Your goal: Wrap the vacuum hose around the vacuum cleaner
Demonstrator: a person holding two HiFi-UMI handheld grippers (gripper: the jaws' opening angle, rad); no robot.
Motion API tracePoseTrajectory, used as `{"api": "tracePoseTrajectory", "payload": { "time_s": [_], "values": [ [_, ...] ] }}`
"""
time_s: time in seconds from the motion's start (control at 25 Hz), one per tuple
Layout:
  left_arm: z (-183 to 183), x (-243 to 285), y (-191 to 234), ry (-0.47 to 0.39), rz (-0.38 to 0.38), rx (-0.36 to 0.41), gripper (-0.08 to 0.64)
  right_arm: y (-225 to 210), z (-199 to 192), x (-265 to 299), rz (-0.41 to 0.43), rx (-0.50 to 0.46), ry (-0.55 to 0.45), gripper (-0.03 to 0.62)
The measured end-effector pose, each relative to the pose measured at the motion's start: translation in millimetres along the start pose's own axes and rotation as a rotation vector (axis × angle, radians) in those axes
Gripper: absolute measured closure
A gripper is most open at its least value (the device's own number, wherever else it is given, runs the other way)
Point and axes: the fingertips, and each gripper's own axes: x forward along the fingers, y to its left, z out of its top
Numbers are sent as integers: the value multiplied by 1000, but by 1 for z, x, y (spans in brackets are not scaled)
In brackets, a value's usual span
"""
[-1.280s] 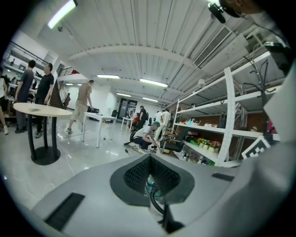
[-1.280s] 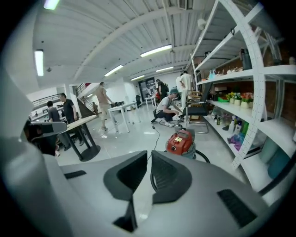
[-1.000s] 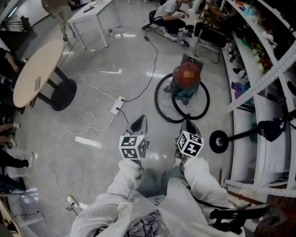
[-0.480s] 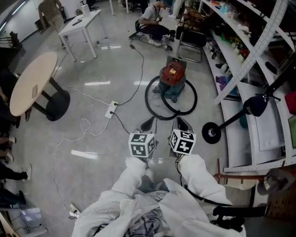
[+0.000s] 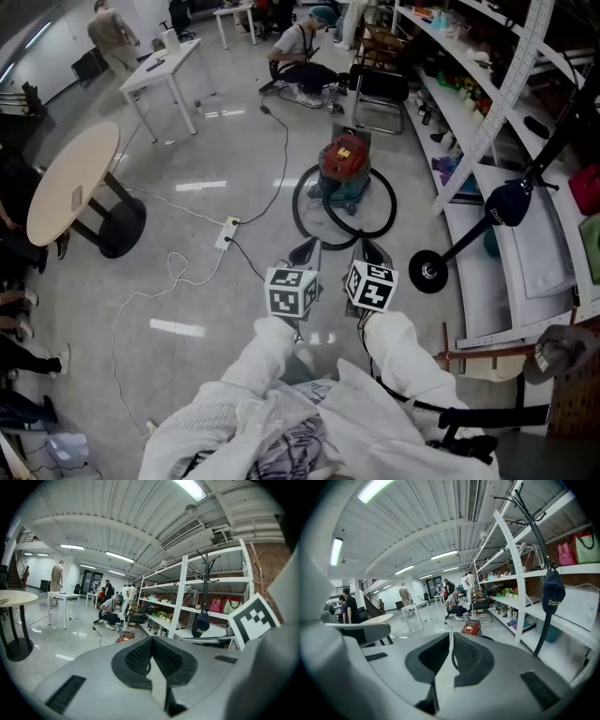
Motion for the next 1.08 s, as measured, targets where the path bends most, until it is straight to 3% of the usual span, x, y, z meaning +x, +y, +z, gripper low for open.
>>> {"api": "tracePoseTrajectory", "payload": {
  "time_s": [0.24,1.08],
  "values": [
    [14,4,-7,-26,-14,14,557,12,27,-4,21,-95,-52,577],
    [20,6,-16,-44,-44,29,557,7,35,-9,5,-63,-70,577]
  ]
}}
